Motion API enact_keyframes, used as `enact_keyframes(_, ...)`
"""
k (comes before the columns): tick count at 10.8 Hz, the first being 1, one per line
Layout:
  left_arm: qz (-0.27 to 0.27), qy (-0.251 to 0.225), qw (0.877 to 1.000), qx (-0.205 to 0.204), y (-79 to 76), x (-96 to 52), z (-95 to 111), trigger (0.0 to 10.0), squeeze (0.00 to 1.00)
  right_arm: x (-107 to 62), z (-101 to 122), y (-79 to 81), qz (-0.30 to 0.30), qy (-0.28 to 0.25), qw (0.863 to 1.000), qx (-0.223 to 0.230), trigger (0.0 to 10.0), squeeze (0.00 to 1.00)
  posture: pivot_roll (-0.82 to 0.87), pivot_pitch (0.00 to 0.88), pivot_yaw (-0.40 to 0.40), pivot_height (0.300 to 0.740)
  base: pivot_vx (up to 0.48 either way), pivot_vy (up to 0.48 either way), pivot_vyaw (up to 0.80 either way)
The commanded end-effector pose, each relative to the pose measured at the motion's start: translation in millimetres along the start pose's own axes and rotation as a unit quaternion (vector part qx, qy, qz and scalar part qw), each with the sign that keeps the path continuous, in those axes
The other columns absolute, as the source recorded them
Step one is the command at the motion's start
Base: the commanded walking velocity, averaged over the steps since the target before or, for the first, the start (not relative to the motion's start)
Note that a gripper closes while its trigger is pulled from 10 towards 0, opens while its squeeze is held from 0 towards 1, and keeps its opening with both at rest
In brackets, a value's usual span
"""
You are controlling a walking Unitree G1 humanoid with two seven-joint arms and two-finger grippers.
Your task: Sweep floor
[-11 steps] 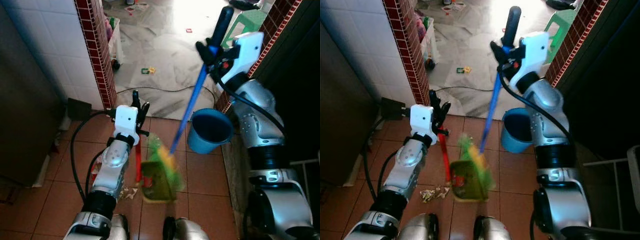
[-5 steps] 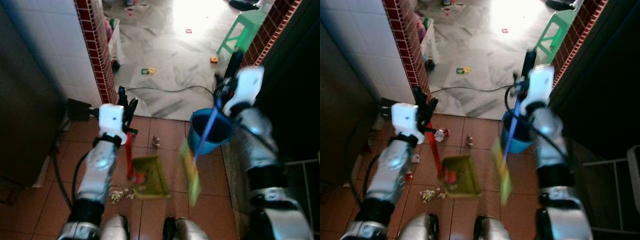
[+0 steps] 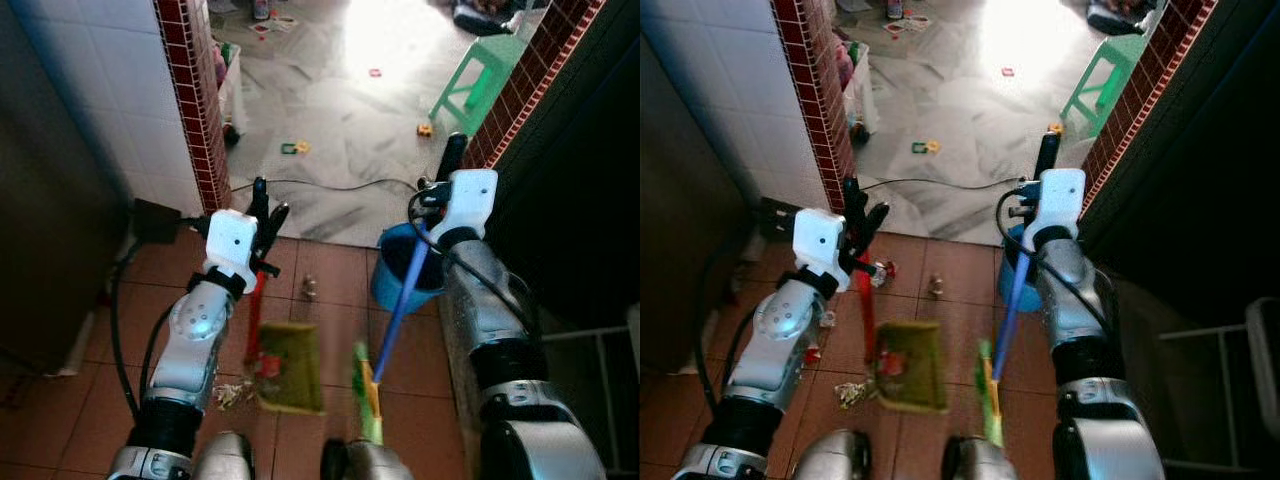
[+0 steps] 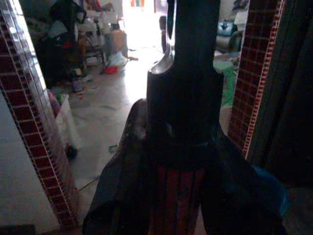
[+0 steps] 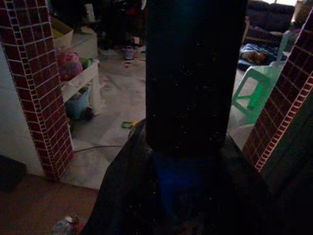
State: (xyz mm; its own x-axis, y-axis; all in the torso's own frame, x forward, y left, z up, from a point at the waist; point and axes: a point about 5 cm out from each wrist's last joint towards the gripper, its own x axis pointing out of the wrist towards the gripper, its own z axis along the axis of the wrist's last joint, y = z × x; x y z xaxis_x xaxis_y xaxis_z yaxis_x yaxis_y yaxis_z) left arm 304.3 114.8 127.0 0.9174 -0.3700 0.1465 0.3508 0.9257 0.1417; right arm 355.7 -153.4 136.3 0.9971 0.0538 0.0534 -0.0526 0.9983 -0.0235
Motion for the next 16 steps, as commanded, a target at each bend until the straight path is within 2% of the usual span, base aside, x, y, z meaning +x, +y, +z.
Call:
enact_keyframes(1, -0.015, -0.039, 0.999, 0.008, -5.3, 3.0, 16.7, 10.0, 0.00, 1.4, 0.8, 9.7, 0.010, -0.012, 1.000, -0.014, 10.0, 0.00, 0.09, 0.019, -0.071, 0.740, 0.000, 0.000, 0.00)
enact_keyframes(2, -0.008, -0.037, 0.999, -0.002, -0.8, -0.8, 17.0, 10.0, 0.00, -0.6, 9.9, 17.8, 0.037, -0.051, 0.998, -0.010, 10.0, 0.00, 0.08, 0.022, -0.046, 0.740, 0.000, 0.000, 0.00)
enact_keyframes(3, 0.001, -0.040, 0.999, -0.007, 0.3, -3.3, 18.9, 10.0, 0.00, -3.8, 13.1, 11.9, 0.022, -0.063, 0.998, -0.017, 10.0, 0.00, 0.08, 0.029, -0.048, 0.740, 0.000, 0.000, 0.00)
enact_keyframes(4, 0.006, -0.045, 0.999, -0.010, -1.0, -5.9, 24.1, 10.0, 0.00, -8.8, 13.1, 5.7, 0.036, -0.050, 0.998, 0.001, 10.0, 0.00, 0.08, 0.046, -0.058, 0.740, 0.000, 0.000, 0.00)
enact_keyframes(5, 0.011, -0.049, 0.999, -0.021, -4.6, -12.2, 28.6, 10.0, 0.00, -16.1, 14.3, 4.3, 0.057, -0.060, 0.997, 0.006, 10.0, 0.00, 0.08, 0.063, -0.071, 0.740, 0.000, 0.000, 0.00)
enact_keyframes(6, 0.007, -0.045, 0.999, -0.023, -10.0, -21.8, 29.4, 10.0, 0.00, -20.4, 14.2, 2.2, 0.046, -0.063, 0.997, 0.014, 10.0, 0.00, 0.07, 0.074, -0.069, 0.740, 0.000, 0.000, 0.00)
enact_keyframes(7, -0.022, -0.036, 0.999, -0.017, -21.1, -31.8, 26.8, 10.0, 0.00, -24.5, 5.2, 5.0, 0.056, -0.051, 0.997, -0.009, 10.0, 0.00, 0.04, 0.062, -0.074, 0.740, 0.000, 0.000, 0.00)
enact_keyframes(8, -0.022, -0.022, 0.999, -0.029, -25.9, -37.5, 19.0, 10.0, 0.00, -28.7, -0.9, 2.5, 0.046, -0.038, 0.998, -0.017, 10.0, 0.00, 0.03, 0.073, -0.091, 0.740, 0.000, 0.000, 0.00)
enact_keyframes(9, -0.009, -0.004, 0.999, -0.040, -22.9, -37.2, 13.0, 10.0, 0.00, -29.9, -1.5, -0.1, 0.026, -0.042, 0.998, -0.025, 10.0, 0.00, 0.03, 0.070, -0.104, 0.740, 0.000, 0.000, 0.00)
enact_keyframes(10, -0.016, -0.010, 0.999, -0.033, -18.5, -29.4, 21.4, 10.0, 0.00, -25.2, 7.8, 1.8, 0.019, -0.049, 0.999, 0.004, 10.0, 0.00, 0.05, 0.046, -0.090, 0.740, 0.000, 0.000, 0.00)
enact_keyframes(11, -0.026, -0.024, 0.999, -0.034, -12.5, -17.0, 30.6, 10.0, 0.00, -15.6, 13.9, 3.1, 0.013, -0.054, 0.998, -0.009, 10.0, 0.00, 0.05, 0.046, -0.068, 0.740, 0.000, 0.000, 0.00)
enact_keyframes(12, -0.024, -0.024, 0.999, -0.017, -8.6, -11.1, 27.0, 10.0, 0.00, -12.8, 8.8, 5.4, 0.026, -0.041, 0.999, -0.015, 10.0, 0.00, 0.05, 0.053, -0.084, 0.740, 0.000, 0.000, 0.00)
enact_keyframes(13, 0.003, -0.029, 0.999, -0.021, -0.7, 0.4, 32.0, 10.0, 0.00, -10.7, 16.1, 4.3, 0.016, -0.039, 0.999, 0.021, 10.0, 0.00, 0.06, 0.056, -0.078, 0.740, 0.000, 0.000, 0.00)
enact_keyframes(14, -0.001, -0.042, 0.999, -0.016, 1.5, 6.3, 40.7, 10.0, 0.00, -13.1, 17.2, 7.5, 0.034, -0.050, 0.998, -0.016, 10.0, 0.00, 0.05, 0.066, -0.059, 0.740, 0.000, 0.000, 0.00)
enact_keyframes(16, -0.012, -0.044, 0.999, -0.029, -2.3, 11.0, 40.8, 10.0, 0.00, -15.8, 20.3, 2.4, 0.009, -0.049, 0.999, 0.006, 10.0, 0.00, 0.02, 0.069, -0.057, 0.740, 0.000, 0.000, -0.40)
